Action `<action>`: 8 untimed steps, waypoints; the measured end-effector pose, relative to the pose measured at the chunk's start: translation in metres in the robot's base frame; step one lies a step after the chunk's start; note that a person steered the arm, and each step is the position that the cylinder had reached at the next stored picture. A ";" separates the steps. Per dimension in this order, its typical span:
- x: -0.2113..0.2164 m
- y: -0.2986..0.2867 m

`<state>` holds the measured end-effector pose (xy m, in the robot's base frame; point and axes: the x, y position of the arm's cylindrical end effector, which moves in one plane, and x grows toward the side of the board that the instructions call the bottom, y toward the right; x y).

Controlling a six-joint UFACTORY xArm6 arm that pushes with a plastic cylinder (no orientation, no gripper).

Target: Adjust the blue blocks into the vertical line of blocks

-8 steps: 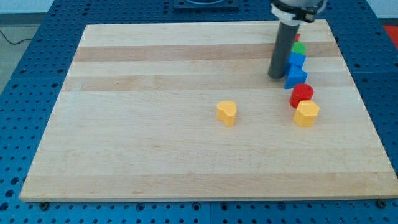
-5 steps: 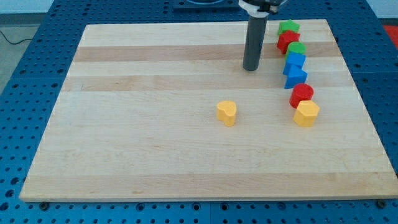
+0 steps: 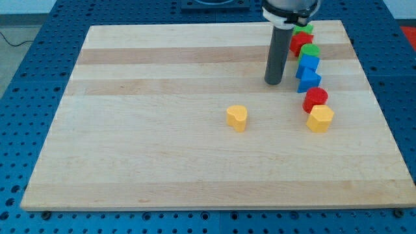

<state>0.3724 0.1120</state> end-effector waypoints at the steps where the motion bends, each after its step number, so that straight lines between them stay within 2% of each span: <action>1: -0.015 0.001; 5: -0.018 0.045; 7: -0.013 0.033; 8: -0.002 0.008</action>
